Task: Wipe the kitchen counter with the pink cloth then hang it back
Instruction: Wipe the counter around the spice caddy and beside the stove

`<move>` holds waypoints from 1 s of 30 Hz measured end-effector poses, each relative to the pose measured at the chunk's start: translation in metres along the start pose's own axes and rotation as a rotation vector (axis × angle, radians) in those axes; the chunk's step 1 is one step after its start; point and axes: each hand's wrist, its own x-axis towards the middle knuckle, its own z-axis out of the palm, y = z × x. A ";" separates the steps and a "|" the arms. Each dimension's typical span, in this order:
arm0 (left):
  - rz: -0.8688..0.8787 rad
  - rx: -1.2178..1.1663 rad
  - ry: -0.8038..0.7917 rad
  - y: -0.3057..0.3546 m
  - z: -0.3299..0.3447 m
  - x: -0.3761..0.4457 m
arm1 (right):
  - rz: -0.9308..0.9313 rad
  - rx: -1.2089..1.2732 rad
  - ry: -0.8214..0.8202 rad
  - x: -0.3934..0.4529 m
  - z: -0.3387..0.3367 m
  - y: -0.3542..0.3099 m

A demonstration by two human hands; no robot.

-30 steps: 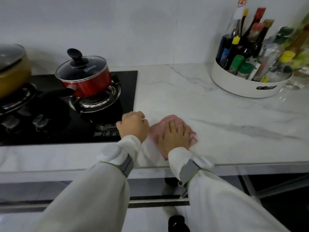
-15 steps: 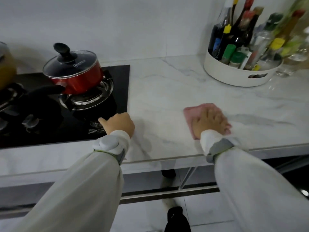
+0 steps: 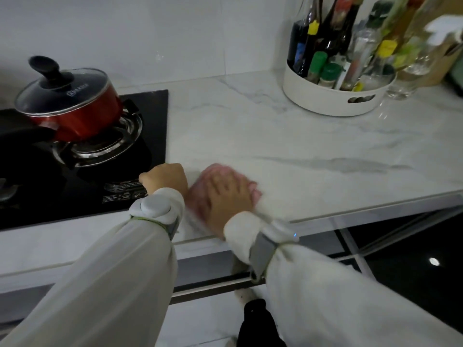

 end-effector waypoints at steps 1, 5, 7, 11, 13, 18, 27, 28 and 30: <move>0.010 0.005 0.006 0.001 -0.001 0.001 | -0.097 -0.003 0.027 -0.010 0.005 -0.008; 0.029 0.029 -0.017 -0.005 0.001 0.003 | -0.095 0.005 0.084 -0.023 0.005 0.012; -0.003 0.035 -0.071 -0.001 -0.002 0.006 | -0.001 -0.035 0.090 -0.013 -0.002 0.037; -0.156 0.031 -0.216 0.016 -0.017 0.021 | 0.170 -0.034 -0.044 0.018 -0.016 0.084; -0.187 -0.002 -0.238 0.022 -0.023 0.035 | 0.242 -0.025 -0.069 0.036 -0.020 0.099; -0.304 -0.056 -0.311 0.038 -0.029 0.086 | 0.329 0.008 -0.047 0.090 -0.030 0.126; -0.101 -0.194 -0.119 0.087 -0.031 0.184 | 0.405 0.001 -0.030 0.228 -0.042 0.169; -0.080 -0.213 -0.112 0.094 -0.032 0.194 | 0.408 0.006 -0.021 0.245 -0.042 0.172; -0.038 -0.275 -0.049 0.104 -0.033 0.200 | 0.412 0.001 0.007 0.268 -0.044 0.176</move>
